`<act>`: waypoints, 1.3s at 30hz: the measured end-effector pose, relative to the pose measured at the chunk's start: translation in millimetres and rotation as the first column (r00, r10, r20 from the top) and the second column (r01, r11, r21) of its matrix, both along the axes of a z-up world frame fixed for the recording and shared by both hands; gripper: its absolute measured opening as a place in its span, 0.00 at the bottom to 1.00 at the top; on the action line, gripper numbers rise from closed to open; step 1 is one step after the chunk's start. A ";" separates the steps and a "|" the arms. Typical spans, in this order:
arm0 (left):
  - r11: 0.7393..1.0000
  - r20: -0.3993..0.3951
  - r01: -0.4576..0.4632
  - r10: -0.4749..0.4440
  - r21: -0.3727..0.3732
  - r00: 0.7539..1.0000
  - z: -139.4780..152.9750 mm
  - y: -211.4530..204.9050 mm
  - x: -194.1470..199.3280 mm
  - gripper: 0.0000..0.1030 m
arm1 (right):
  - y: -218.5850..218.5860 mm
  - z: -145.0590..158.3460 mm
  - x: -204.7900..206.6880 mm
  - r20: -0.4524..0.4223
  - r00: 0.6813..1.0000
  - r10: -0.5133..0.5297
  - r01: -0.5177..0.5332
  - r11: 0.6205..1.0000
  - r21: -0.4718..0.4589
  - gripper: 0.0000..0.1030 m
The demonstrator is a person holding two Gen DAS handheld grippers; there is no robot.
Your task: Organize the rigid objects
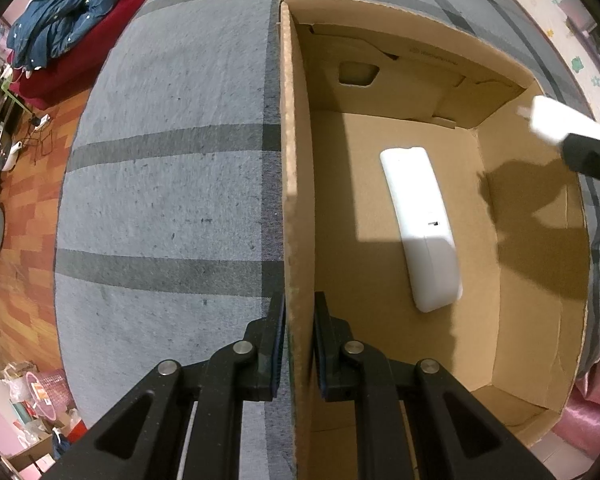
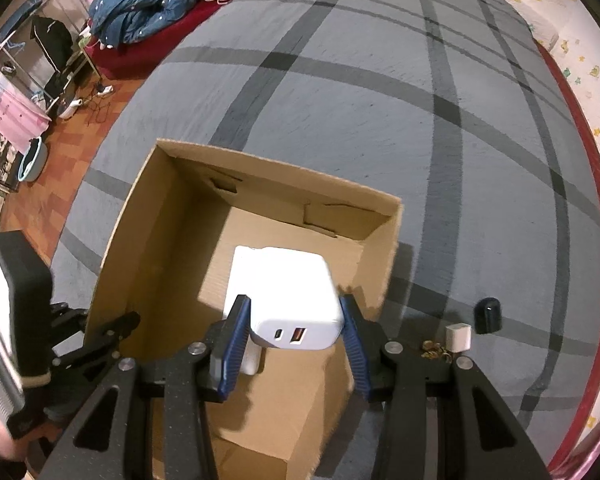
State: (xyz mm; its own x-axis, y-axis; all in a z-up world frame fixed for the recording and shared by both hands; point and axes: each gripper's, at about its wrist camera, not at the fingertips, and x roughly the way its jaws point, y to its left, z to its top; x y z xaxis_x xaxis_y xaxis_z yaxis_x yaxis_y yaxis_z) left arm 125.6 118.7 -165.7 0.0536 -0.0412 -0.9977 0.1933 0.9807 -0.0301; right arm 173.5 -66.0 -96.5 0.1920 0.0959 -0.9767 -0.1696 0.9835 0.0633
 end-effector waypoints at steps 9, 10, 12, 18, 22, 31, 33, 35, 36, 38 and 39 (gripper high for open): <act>1.000 -0.005 -0.016 0.016 -0.009 1.000 -0.9 3.5 0.6 0.13 | 22.6 -40.3 15.6 -0.048 0.999 0.015 -0.016 0.999 -0.033 0.46; 1.000 -0.006 -0.017 0.017 -0.009 1.000 -0.9 3.5 0.7 0.13 | 23.9 -43.9 17.0 -0.051 0.999 0.014 -0.016 0.999 -0.039 0.46; 1.000 -0.005 -0.016 0.016 -0.009 1.000 -1.3 4.1 1.0 0.13 | 25.8 -52.4 20.4 -0.057 0.998 0.005 -0.008 0.998 -0.054 0.47; 1.000 -0.004 -0.019 0.019 -0.006 1.000 0.1 3.8 0.8 0.13 | 26.7 -72.4 29.8 -0.076 0.997 -0.007 0.000 0.996 -0.086 0.47; 1.000 -0.001 -0.016 0.016 0.001 1.000 -1.3 1.4 0.1 0.13 | 28.1 -81.1 32.6 -0.082 0.997 -0.011 0.002 0.995 -0.102 0.47; 1.000 -0.002 -0.022 0.022 0.001 1.000 -1.1 0.0 0.4 0.13 | 32.0 -89.5 35.2 -0.098 0.995 -0.011 0.002 0.995 -0.099 0.47; 1.000 -0.002 -0.020 0.020 0.001 1.000 -1.0 0.4 0.4 0.13 | 31.1 -89.3 35.9 -0.097 0.995 -0.016 0.006 0.995 -0.101 0.46; 1.000 -0.003 -0.020 0.020 0.000 1.000 -1.2 0.7 1.1 0.13 | 30.2 -89.5 36.9 -0.103 0.994 -0.022 0.012 0.996 -0.091 0.47; 1.000 -0.003 -0.021 0.021 -0.001 1.000 -0.7 1.1 1.4 0.13 | 29.1 -88.6 36.6 -0.106 0.994 -0.027 0.018 0.996 -0.085 0.47; 1.000 -0.003 -0.019 0.019 0.002 1.000 -0.7 0.9 1.3 0.13 | 26.8 -87.2 37.1 -0.103 0.994 -0.029 0.021 0.997 -0.079 0.46; 1.000 -0.002 -0.018 0.018 0.003 1.000 -0.9 0.7 1.2 0.13 | 26.5 -86.1 37.2 -0.100 0.994 -0.030 0.022 0.997 -0.078 0.46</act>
